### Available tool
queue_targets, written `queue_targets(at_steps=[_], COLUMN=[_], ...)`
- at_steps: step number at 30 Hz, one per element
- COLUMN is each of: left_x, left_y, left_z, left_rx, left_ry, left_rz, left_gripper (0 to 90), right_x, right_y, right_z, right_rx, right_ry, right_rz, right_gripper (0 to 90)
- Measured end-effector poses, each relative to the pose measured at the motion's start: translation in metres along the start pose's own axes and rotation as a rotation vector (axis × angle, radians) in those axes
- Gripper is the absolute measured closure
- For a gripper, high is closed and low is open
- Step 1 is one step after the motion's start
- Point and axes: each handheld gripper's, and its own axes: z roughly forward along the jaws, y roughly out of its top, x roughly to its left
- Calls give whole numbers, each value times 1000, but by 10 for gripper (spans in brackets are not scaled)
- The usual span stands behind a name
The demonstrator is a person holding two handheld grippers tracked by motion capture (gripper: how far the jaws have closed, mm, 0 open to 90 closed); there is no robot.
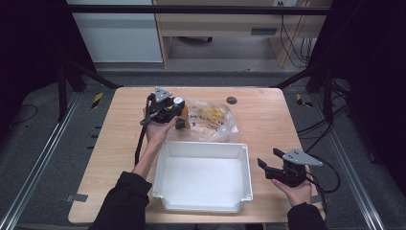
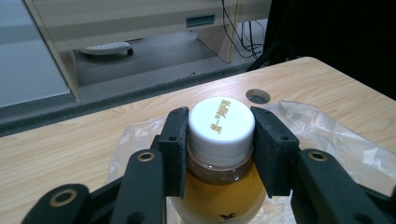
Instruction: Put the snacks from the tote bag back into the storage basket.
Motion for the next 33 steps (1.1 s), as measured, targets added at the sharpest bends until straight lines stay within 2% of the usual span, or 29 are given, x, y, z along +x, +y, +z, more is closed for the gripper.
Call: queue_targets(at_steps=[10,17,23,33], left_x=[1,-1,-2,-4], left_y=[16,25,33,41], left_z=[-19,-28,-39,-55], left_rx=[-41,-46,-70,-81], left_ry=[3,5,6,-2], left_rz=[-5,8,8,4], left_gripper=[591,592,592,592], right_x=[0,0,0,0], right_y=[0,0,1,1], right_z=[0,-1,-1,-1], right_rx=[-2,-2,-7,-7], right_ry=[-1,-4,-3,-5], right_rz=[0,-6,-5,-6], right_gripper=[269,269,269,271])
